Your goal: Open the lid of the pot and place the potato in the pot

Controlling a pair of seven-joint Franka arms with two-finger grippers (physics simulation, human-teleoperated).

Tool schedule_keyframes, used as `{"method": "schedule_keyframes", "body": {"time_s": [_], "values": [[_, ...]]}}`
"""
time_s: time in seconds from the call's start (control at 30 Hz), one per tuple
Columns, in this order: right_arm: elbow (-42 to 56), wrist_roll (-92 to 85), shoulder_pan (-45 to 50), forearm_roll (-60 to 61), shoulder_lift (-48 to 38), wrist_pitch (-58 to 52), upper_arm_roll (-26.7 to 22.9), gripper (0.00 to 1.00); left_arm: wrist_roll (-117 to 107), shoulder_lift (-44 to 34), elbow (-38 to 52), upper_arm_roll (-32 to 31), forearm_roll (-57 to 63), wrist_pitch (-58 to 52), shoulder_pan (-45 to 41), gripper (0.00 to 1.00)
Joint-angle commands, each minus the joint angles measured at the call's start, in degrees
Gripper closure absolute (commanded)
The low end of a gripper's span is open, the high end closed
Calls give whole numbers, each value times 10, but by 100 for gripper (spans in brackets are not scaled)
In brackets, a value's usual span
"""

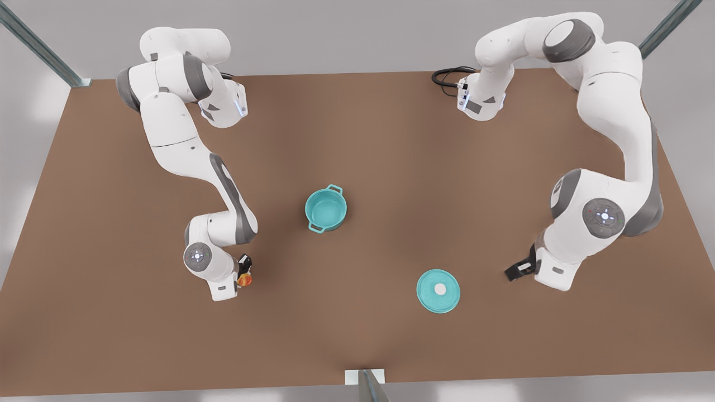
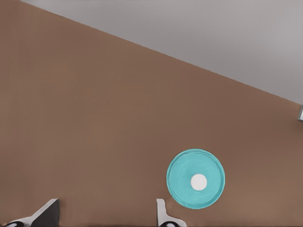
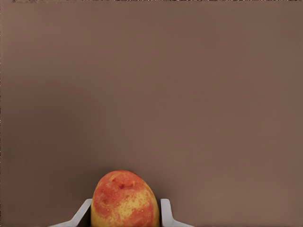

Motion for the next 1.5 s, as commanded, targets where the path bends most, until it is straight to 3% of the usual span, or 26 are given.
{"method": "schedule_keyframes", "body": {"time_s": [0.0, 0.07, 0.17, 0.2, 0.7, 0.87, 1.1, 1.2, 1.47], "values": [[0, -7, 0, -2, -1, -2, 0, 52, 398, -108, -38, 389, -382, -147, -202, 0], [0, -8, 0, -2, -2, -3, 0, 55, 480, -341, -315, 425, -376, 78, -220, 0], [2, -7, 2, -2, -21, -17, 3, 55, 313, -267, -219, 416, -318, 71, -263, 0], [2, -7, 2, -2, -28, -19, 3, 55, 300, -268, -223, 418, -324, 11, -264, 0], [-19, 86, 24, -3, -133, -145, 52, 58, 302, -282, -209, 418, -323, 7, -261, 0], [-66, 162, 27, -3, -167, -138, 84, 58, 302, -282, -208, 419, -323, 7, -261, 0], [-131, 225, 77, -7, -209, -146, 85, 59, 302, -282, -208, 418, -326, 8, -260, 0], [-131, 292, 126, -6, -220, -170, 91, 59, 302, -282, -208, 418, -327, 9, -260, 0], [-131, 338, 138, -5, -209, -192, 121, 59, 376, -283, -208, 424, -329, 6, -260, 0]]}}
